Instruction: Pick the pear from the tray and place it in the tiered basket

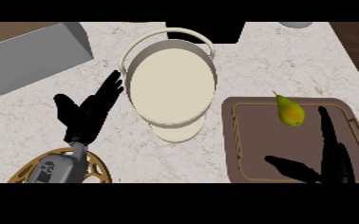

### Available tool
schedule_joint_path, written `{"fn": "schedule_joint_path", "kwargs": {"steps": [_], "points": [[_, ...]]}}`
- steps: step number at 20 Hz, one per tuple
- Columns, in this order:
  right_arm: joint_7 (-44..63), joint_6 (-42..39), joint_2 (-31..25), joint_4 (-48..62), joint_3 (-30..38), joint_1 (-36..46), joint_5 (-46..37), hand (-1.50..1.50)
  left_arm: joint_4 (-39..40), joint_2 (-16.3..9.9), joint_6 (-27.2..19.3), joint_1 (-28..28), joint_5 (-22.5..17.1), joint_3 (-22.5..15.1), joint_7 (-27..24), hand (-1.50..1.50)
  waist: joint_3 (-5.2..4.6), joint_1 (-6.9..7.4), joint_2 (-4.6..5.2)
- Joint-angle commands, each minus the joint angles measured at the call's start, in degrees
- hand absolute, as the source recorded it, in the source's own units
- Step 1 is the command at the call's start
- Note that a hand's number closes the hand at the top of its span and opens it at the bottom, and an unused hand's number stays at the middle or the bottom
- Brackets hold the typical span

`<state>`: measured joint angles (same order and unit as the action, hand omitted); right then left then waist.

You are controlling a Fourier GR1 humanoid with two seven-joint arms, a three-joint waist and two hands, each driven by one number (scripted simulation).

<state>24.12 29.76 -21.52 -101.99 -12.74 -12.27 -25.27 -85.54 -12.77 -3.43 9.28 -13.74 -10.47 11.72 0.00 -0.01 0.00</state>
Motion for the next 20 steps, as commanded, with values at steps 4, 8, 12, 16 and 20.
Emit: {"fn": "schedule_joint_path", "kwargs": {"steps": [4, 8, 12, 16, 20], "points": [[-5.4, -0.2, 4.4, 5.0, 3.8, -0.9, -1.2, -1.50, 2.2, 2.4, 2.6, 0.5, 1.9, 2.7, 0.2, 0.00, 0.00, -0.14, -0.02], [-2.4, -2.2, 6.0, 5.1, 5.3, 2.7, -3.0, -1.50, 3.0, 3.4, 4.3, -1.0, 3.2, 3.5, -2.6, 0.00, -0.01, -0.07, -0.01], [-11.5, -1.4, 7.6, 14.6, 8.9, 6.2, 1.0, -1.50, -2.8, 3.0, 3.9, -2.5, 3.9, 3.7, 1.1, 0.00, 0.02, 0.12, -0.03], [-9.4, -2.7, 9.2, 13.4, 10.4, 7.9, -1.2, -1.50, 3.2, 5.6, 4.6, 2.2, 5.6, 5.2, 1.1, 0.00, 0.00, -0.09, 0.00], [-15.5, -3.0, 9.4, 22.5, 13.9, 11.6, 1.7, -1.50, -5.0, 6.0, 3.3, -1.0, 5.9, 4.5, 6.0, 0.00, 0.02, 0.19, -0.02]]}}
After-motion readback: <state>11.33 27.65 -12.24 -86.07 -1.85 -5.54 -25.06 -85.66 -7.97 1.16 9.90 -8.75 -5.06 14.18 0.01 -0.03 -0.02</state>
